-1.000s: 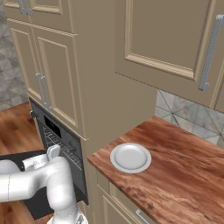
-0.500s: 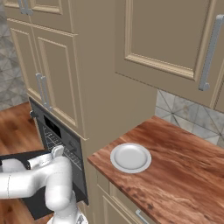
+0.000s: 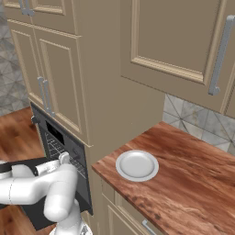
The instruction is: Take the baked cake out of the oven and place it on the plate for cooling. Then close the oven door.
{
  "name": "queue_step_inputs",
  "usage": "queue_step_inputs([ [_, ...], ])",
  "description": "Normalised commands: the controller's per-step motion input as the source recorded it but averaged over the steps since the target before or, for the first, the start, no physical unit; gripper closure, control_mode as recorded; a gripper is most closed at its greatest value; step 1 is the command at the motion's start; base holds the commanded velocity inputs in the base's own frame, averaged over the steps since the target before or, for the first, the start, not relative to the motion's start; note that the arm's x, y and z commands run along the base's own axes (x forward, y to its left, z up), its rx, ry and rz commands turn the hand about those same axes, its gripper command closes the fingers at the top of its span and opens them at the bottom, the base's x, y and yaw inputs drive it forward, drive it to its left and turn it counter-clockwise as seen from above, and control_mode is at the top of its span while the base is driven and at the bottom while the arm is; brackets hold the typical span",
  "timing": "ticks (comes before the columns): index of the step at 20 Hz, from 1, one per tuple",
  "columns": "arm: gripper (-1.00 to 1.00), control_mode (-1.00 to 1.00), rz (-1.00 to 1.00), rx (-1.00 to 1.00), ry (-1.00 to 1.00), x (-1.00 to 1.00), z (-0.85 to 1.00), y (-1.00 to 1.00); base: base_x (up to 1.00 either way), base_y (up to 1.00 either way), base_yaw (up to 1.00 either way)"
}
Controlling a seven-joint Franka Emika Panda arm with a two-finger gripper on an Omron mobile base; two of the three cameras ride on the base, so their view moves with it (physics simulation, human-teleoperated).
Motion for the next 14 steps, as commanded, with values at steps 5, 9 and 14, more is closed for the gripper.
queue_step_inputs([
  [5,-1.0,-1.0,0.0,-0.01,0.0,0.37,-0.36,0.06,0.0,0.0,0.0],
  [9,-1.0,-1.0,0.0,-0.01,0.0,0.34,-0.37,0.04,0.0,0.0,0.0],
  [14,-1.0,-1.0,0.0,-0.02,0.02,0.33,-0.37,0.01,0.0,0.0,0.0],
])
